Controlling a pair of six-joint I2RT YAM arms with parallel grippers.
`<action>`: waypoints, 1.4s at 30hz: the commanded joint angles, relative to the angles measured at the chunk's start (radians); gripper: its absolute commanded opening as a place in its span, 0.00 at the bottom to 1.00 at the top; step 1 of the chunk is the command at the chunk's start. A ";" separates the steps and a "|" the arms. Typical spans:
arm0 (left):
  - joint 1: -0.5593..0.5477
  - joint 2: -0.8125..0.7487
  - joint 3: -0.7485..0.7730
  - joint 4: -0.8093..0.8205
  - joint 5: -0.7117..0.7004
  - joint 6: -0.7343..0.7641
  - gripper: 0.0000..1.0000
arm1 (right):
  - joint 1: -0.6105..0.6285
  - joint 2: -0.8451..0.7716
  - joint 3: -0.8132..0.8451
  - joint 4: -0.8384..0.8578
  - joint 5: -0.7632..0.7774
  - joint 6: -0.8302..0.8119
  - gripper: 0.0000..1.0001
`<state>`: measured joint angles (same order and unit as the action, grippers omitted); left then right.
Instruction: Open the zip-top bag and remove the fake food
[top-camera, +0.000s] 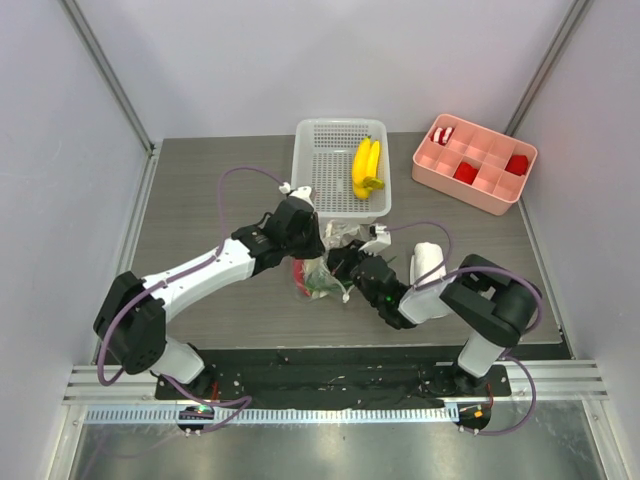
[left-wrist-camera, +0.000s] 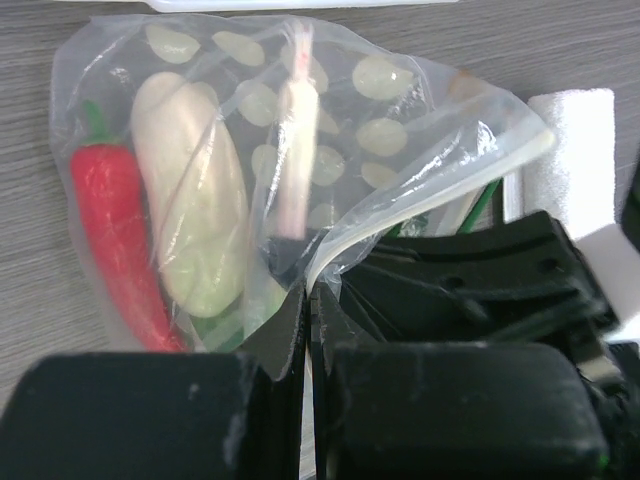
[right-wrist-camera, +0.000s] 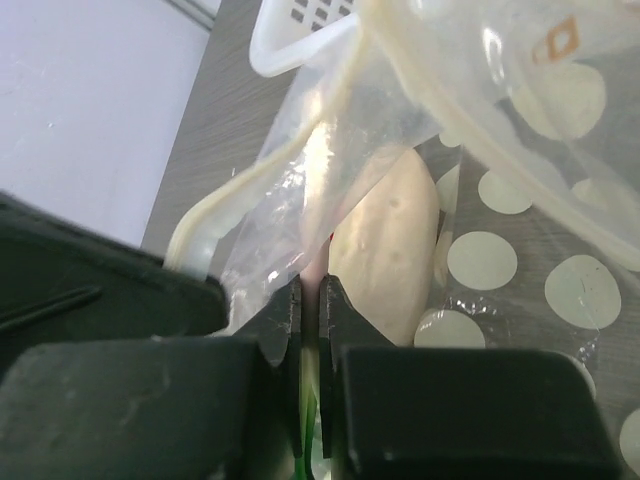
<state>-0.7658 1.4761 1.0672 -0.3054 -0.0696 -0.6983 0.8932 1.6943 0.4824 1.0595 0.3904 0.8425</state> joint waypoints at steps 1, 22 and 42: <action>-0.004 -0.033 0.048 -0.017 -0.082 0.037 0.00 | 0.006 -0.129 -0.044 -0.039 -0.064 -0.025 0.01; -0.004 -0.234 0.080 -0.058 -0.223 0.122 0.00 | 0.035 -0.593 -0.094 -0.638 -0.358 -0.335 0.01; -0.004 -0.272 -0.035 -0.046 -0.042 0.008 0.00 | 0.043 -0.645 0.062 -0.311 -0.516 -0.396 0.01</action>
<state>-0.7765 1.2366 1.0458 -0.3946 -0.1730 -0.6552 0.9287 1.0168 0.4206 0.5800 -0.0521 0.4484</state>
